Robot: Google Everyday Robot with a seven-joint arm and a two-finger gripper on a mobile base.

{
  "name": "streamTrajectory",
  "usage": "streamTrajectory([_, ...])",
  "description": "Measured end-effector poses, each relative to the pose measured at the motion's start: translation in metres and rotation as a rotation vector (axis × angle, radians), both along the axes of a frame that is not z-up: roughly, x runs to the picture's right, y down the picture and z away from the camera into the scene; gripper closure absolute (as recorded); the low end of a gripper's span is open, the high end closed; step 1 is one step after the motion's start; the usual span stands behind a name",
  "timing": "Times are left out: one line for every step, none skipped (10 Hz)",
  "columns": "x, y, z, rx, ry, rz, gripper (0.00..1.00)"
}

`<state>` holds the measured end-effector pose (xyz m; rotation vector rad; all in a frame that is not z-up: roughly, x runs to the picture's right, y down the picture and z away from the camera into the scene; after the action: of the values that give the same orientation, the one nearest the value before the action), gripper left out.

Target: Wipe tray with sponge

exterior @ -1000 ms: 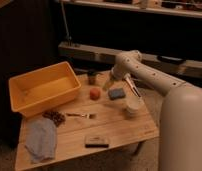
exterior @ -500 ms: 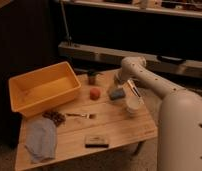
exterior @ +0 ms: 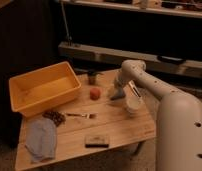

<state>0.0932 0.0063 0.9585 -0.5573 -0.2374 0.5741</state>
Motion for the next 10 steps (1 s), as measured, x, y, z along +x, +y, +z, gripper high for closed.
streamTrajectory([-0.003,0.01,0.008,-0.017,-0.017,-0.011,0.2])
streamTrajectory([-0.003,0.018,0.013,-0.029,-0.022,-0.017,0.2])
streamTrajectory([-0.003,0.024,0.017,-0.04,-0.027,-0.021,0.2])
streamTrajectory([-0.002,0.03,0.021,-0.052,-0.029,-0.024,0.2])
streamTrajectory([-0.001,0.032,0.023,-0.057,-0.029,-0.022,0.22])
streamTrajectory([0.001,0.033,0.024,-0.062,-0.028,-0.02,0.29])
streamTrajectory([0.004,0.035,0.024,-0.068,-0.025,-0.02,0.4])
streamTrajectory([0.007,0.037,0.024,-0.075,-0.017,-0.017,0.51])
streamTrajectory([0.01,0.037,0.023,-0.079,-0.011,-0.017,0.59])
streamTrajectory([0.014,0.036,0.021,-0.085,-0.004,-0.02,0.71])
